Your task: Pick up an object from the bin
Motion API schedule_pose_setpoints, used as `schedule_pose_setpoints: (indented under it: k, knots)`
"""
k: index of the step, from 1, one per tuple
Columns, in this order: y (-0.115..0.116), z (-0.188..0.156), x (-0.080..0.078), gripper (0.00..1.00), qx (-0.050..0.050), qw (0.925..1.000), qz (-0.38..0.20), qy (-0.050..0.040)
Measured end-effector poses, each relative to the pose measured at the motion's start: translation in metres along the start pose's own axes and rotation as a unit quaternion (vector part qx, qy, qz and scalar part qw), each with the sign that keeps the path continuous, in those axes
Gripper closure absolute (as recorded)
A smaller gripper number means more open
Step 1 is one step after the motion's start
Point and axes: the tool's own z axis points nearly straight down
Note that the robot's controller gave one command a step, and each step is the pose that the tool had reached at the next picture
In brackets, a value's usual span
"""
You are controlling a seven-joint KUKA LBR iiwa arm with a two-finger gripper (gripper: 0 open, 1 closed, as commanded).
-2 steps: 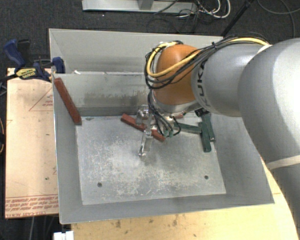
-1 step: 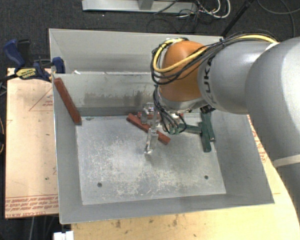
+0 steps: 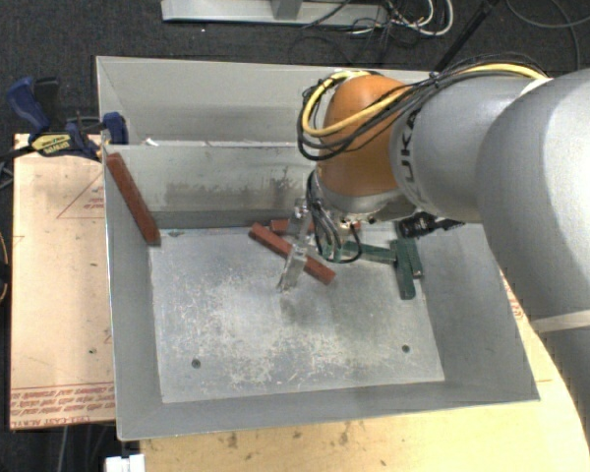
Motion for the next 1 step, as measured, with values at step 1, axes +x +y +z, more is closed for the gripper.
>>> schedule_pose_setpoints:
  k: [1]
  knots:
    - [-0.0208, 0.0328, -0.0009, 0.0, 0.001, 0.9994, -0.034, 0.001]
